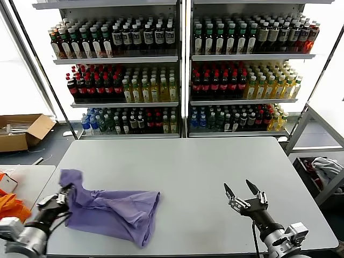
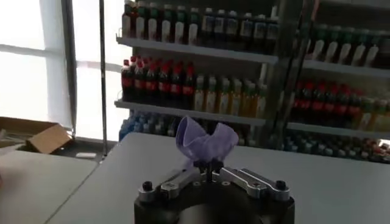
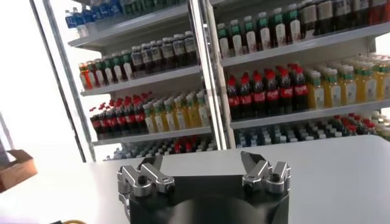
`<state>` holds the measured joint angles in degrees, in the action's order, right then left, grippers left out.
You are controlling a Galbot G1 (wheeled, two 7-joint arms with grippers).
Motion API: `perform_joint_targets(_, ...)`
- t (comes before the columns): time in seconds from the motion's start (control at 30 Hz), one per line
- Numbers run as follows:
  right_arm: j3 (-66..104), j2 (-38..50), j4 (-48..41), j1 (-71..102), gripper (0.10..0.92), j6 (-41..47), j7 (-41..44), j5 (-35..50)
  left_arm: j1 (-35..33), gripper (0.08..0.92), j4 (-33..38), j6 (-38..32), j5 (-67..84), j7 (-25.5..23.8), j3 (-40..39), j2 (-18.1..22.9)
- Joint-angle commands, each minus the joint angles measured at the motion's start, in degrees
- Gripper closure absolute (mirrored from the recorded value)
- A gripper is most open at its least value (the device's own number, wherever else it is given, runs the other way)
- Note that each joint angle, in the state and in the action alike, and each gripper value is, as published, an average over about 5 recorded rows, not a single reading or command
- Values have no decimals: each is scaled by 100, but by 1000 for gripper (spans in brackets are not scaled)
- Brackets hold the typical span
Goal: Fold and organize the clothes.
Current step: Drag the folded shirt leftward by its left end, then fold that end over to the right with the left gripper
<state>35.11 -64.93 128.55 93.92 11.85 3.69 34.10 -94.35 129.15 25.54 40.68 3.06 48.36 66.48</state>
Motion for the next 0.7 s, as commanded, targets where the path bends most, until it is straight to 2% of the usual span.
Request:
perform_joint_targets(0.03,-15,-121,131,243,203,-18,19,-142,143,905,367,-129,-315,526,-2248,491)
perform_joint_targets(0.2,34,-139,120,254,203,-26,32,-145,409,905,-146,-134,-280,652,-2616,543)
perform_joint_targets(0.47,98,-174,193,286,203,-7,33,-142,376,895,-897,-31,-637,646,-3184,969)
perform_joint_targets(0.6,87,-191,294,311,203,16,35,-143,380,800,-876,-31,-915,650,-3266,1102)
perform_joint_targets(0.7,67,-193,325,287,203,23,31,-138,320,714,-560,-22,-872,658,-3182,1084)
